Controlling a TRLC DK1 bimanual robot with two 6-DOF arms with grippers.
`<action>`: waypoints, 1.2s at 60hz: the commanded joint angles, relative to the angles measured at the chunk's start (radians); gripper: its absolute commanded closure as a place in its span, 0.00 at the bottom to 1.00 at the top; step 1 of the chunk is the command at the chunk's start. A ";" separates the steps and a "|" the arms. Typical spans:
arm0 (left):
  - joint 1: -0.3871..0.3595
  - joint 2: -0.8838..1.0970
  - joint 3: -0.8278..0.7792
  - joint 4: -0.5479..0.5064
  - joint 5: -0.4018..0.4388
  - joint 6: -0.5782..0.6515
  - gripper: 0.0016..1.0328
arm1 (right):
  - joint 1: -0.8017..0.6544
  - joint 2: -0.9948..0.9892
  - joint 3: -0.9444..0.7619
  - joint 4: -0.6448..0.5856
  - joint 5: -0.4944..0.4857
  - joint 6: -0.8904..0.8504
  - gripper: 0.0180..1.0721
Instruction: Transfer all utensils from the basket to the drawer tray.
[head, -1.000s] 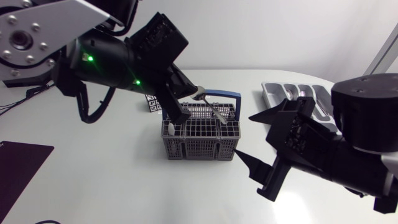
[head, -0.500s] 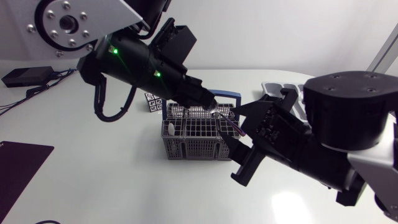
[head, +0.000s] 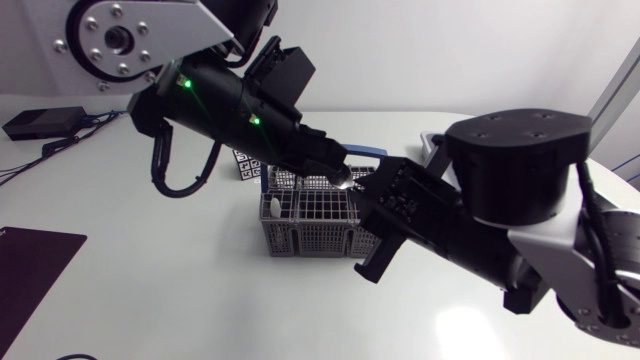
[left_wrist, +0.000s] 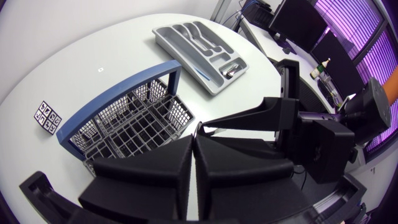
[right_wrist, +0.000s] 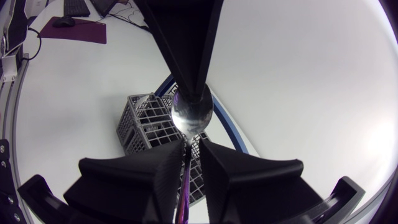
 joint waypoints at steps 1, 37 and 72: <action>0.002 0.015 0.033 -0.013 0.011 -0.023 0.97 | 0.001 0.031 0.031 0.015 0.010 -0.010 0.88; 0.032 0.001 0.153 -0.002 0.013 -0.019 0.22 | -0.003 0.031 -0.001 -0.019 -0.043 -0.016 0.95; 0.252 -0.113 -0.105 0.095 -0.010 0.408 0.16 | -0.632 -0.124 -0.023 -0.400 -0.662 -0.308 0.95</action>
